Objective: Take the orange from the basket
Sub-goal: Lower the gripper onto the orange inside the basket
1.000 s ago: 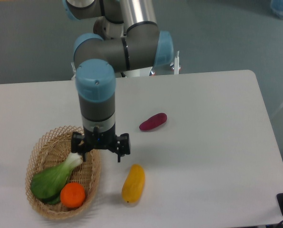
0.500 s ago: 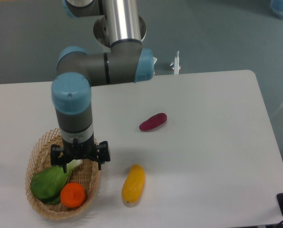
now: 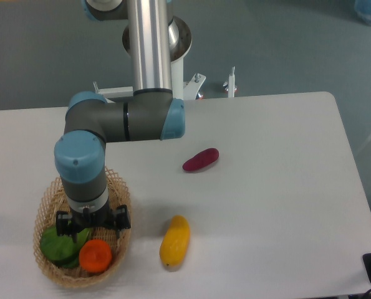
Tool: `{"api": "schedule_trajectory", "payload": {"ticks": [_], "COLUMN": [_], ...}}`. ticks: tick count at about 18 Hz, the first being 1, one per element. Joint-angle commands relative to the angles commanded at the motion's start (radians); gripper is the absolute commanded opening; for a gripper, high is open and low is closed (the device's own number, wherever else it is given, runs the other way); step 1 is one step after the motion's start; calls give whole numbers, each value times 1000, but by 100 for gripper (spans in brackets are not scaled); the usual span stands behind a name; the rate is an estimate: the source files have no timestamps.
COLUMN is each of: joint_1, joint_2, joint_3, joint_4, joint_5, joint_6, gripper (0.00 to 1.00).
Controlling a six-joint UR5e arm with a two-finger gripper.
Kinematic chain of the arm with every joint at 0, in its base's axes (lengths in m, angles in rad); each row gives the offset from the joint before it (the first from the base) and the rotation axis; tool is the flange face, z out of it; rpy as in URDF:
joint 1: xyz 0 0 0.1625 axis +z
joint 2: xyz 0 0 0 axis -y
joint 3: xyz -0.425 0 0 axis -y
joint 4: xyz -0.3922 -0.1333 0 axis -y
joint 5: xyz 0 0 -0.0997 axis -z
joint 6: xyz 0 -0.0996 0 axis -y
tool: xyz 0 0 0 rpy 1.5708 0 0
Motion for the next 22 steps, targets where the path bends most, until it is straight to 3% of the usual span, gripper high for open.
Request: {"api": "schedule_trajectory", "payload": {"ticks": [4,12,22], "joint_1": [-12,-18,-22], "joint_2": [-51,-66,-81], "joint_3": [44,18,35], "joint_4": [25,25,26], "joint_5": [3,18,23], "joint_6": [3,-6,-29], "gripper": [100,100,100]}}
